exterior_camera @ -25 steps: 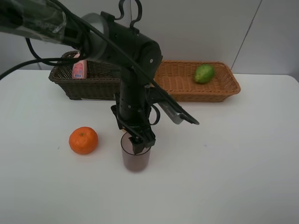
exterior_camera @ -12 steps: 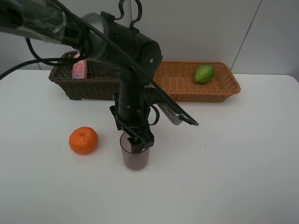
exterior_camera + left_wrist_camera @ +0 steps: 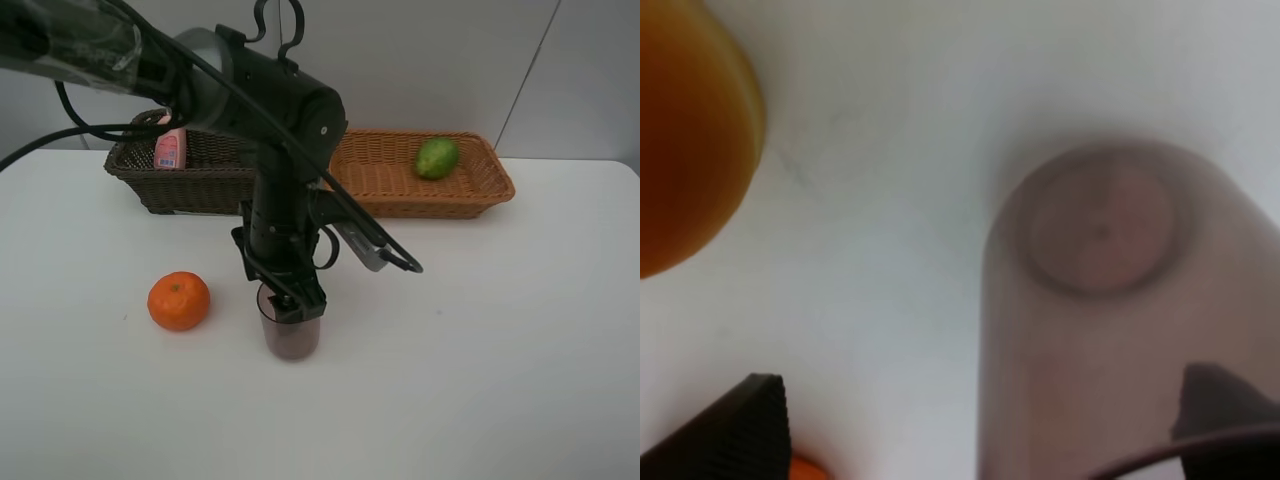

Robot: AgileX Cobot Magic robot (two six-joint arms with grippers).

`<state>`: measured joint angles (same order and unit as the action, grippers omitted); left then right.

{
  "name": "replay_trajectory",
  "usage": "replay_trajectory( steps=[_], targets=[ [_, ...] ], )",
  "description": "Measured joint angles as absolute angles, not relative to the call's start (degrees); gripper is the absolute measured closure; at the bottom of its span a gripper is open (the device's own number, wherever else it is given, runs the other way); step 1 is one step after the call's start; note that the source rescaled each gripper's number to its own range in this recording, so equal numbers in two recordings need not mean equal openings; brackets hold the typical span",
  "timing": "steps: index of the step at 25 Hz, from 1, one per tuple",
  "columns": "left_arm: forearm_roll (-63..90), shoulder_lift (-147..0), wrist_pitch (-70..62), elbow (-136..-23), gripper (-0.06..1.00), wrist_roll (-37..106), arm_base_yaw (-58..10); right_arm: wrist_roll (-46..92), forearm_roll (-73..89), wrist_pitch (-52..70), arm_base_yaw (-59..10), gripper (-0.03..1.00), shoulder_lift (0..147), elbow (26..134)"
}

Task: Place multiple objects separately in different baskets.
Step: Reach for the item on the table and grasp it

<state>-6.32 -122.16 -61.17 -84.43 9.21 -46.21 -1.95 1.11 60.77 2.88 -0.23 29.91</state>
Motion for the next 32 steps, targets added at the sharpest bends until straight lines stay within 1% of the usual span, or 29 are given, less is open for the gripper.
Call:
replay_trajectory(
  steps=[13, 16, 17, 18, 19, 20, 21, 23, 24, 25, 32],
  targets=[
    [-6.37, -122.16, -61.39, -84.43, -0.06, 9.55, -46.21, -1.95, 1.11, 60.77, 2.88, -0.03, -0.23, 29.91],
    [-6.37, -122.16, -60.93, -84.43, -0.02, 9.55, -46.21, -1.95, 1.11, 60.77, 2.88, -0.03, -0.23, 29.91],
    [-6.37, -122.16, -60.66, -84.43, 0.02, 9.55, -46.21, -1.95, 1.11, 60.77, 2.88, -0.03, -0.23, 29.91],
    [-6.37, -122.16, -60.44, -84.43, 0.09, 9.55, -46.21, -1.95, 1.11, 60.77, 2.88, -0.03, -0.23, 29.91],
    [-6.37, -122.16, -60.38, -84.43, 0.17, 9.55, -46.21, -1.95, 1.11, 60.77, 2.88, -0.03, -0.23, 29.91],
    [-6.37, -122.16, -60.33, -84.43, 0.41, 9.55, -46.21, -1.95, 1.11, 60.77, 2.88, -0.03, -0.23, 29.91],
    [-6.37, -122.16, -60.4, -84.43, 0.53, 9.55, -46.21, -1.95, 1.11, 60.77, 2.88, -0.03, -0.23, 29.91],
    [-6.37, -122.16, -60.84, -84.43, 0.82, 9.55, -46.21, -1.95, 1.11, 60.77, 2.88, -0.03, -0.23, 29.91],
    [-6.43, -122.16, -61.01, -84.43, 0.9, 9.55, -46.21, -1.95, 1.11, 60.77, 2.88, -0.03, -0.23, 29.91],
    [-6.43, -122.16, -61.27, -84.43, 0.94, 9.55, -46.21, -1.95, 1.11, 60.77, 2.88, -0.03, -0.23, 29.91],
    [-6.48, -122.16, -61.5, -84.43, 0.94, 9.55, -46.21, -1.95, 1.11, 60.77, 2.88, -0.03, -0.23, 29.91]
  ],
)
